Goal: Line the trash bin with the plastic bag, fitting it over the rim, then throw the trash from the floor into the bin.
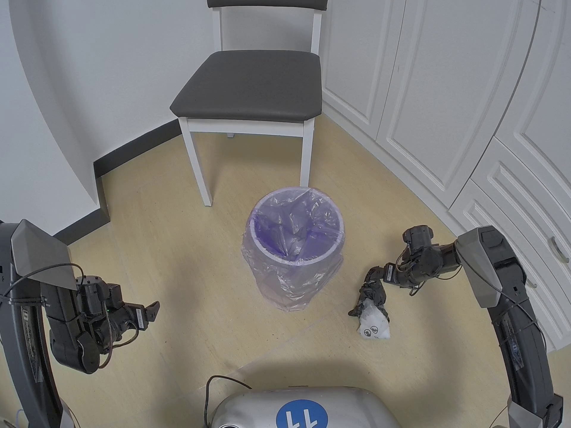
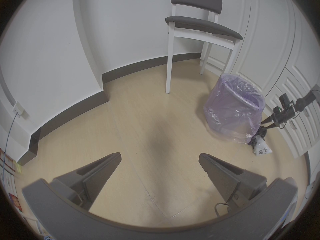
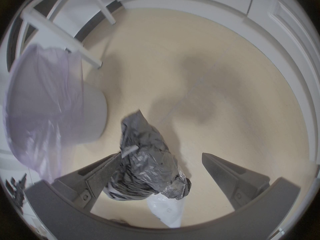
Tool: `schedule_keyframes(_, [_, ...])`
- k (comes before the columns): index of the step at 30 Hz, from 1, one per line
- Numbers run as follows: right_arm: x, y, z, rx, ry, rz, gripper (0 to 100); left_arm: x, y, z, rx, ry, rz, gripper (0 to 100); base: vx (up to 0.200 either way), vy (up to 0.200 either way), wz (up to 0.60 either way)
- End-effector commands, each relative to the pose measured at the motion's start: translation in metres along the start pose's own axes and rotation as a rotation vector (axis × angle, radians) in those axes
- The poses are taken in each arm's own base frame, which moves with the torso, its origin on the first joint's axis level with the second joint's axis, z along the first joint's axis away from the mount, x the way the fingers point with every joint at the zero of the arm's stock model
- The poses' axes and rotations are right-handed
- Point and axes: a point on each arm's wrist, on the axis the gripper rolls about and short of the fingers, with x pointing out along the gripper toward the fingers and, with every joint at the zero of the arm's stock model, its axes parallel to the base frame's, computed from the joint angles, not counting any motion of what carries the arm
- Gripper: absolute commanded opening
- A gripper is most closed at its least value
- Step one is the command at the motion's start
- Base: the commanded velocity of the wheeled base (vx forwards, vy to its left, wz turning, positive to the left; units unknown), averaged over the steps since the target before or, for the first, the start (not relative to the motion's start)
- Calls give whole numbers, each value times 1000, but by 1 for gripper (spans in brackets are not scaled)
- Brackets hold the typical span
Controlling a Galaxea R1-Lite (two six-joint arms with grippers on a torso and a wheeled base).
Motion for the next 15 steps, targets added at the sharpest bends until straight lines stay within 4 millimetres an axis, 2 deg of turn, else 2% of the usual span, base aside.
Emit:
schedule_keyframes(1, [-41, 14, 29, 38, -49, 91, 100, -4, 0, 4, 1, -13, 3, 100, 0, 0, 0])
schedule_keyframes(5, [-55, 28, 14, -7, 14, 147, 100, -6, 0, 4, 3, -10, 3, 100, 0, 0, 0])
schedule_keyframes(8, [-50, 33, -2, -69, 47, 141, 100, -8, -1, 4, 2, -8, 2, 100, 0, 0, 0])
schedule_keyframes(10, [-34, 31, -14, -129, 66, 119, 100, -7, -2, 5, 3, -13, -1, 100, 0, 0, 0])
schedule_keyframes(13, [-16, 31, -16, -157, 44, 75, 100, -7, -2, 5, 3, -13, -1, 100, 0, 0, 0])
schedule_keyframes(14, [-1, 29, -19, -165, 25, 36, 100, -7, -2, 5, 3, -13, -1, 100, 0, 0, 0])
schedule_keyframes(15, [0, 29, -18, -167, 22, 32, 100, -7, -2, 5, 3, -13, -1, 100, 0, 0, 0])
